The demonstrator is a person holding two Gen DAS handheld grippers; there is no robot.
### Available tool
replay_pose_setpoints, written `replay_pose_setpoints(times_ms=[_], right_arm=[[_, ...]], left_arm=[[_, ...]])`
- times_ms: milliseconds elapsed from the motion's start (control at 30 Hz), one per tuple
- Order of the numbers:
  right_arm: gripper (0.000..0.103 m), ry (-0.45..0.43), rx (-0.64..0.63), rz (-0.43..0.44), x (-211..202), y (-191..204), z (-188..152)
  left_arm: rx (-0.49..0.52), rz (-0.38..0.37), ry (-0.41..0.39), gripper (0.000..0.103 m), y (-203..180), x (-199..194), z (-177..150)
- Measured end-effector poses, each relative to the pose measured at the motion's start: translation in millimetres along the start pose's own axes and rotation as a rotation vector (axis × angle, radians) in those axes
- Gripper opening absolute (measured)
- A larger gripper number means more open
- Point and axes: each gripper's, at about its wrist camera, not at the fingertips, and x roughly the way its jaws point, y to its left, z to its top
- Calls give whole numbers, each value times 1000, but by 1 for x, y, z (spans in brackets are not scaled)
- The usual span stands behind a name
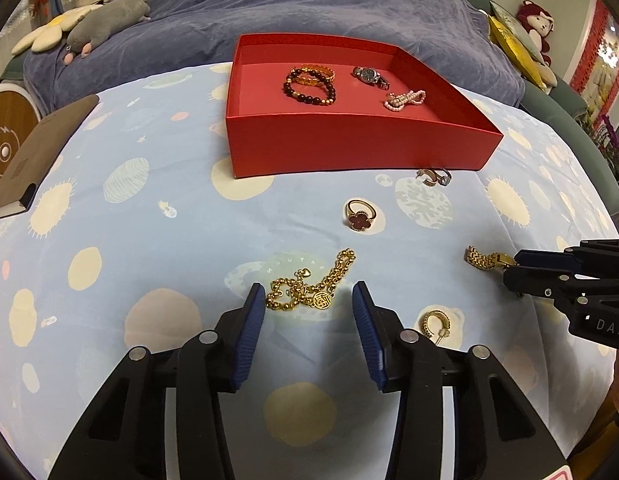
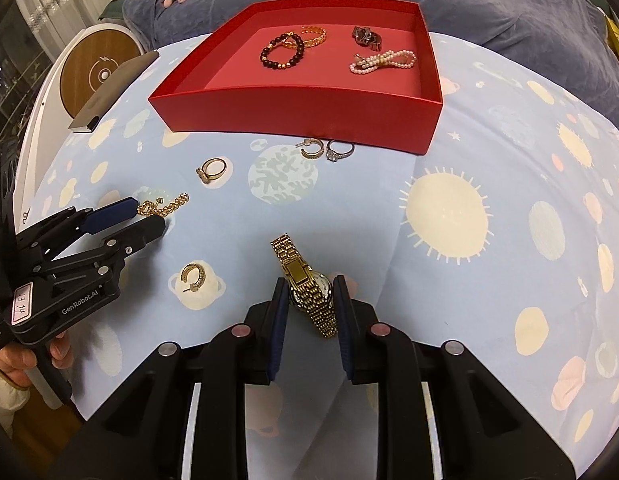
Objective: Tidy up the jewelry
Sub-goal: 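Grasp the gold watch with the right gripper while the left gripper grasps the gold chain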
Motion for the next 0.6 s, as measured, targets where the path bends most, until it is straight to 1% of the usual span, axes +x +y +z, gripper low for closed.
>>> replay_pose_setpoints(times_ms=[100,133,200,300,467,600], right_arm=[[22,1,8,3,0,-2,-1],[22,1,11,3,-1,-3,-1],[22,0,12,2,-1,-3,0],[22,-1,15,2,-2,-4,0],[22,-4,17,4,-4,-5,0],[22,-20,23,11,-12,-7,0]], left_arm=[[24,15,-8,30,-5,1,0],[29,23,-11,29,-7,2,-1],[35,28,-13,18,-7,2,-1],[37,19,-10,6,-8,2,-1],[48,23,-4,4,-11,1,-2],[23,-4,2,4,-8,-4,1]])
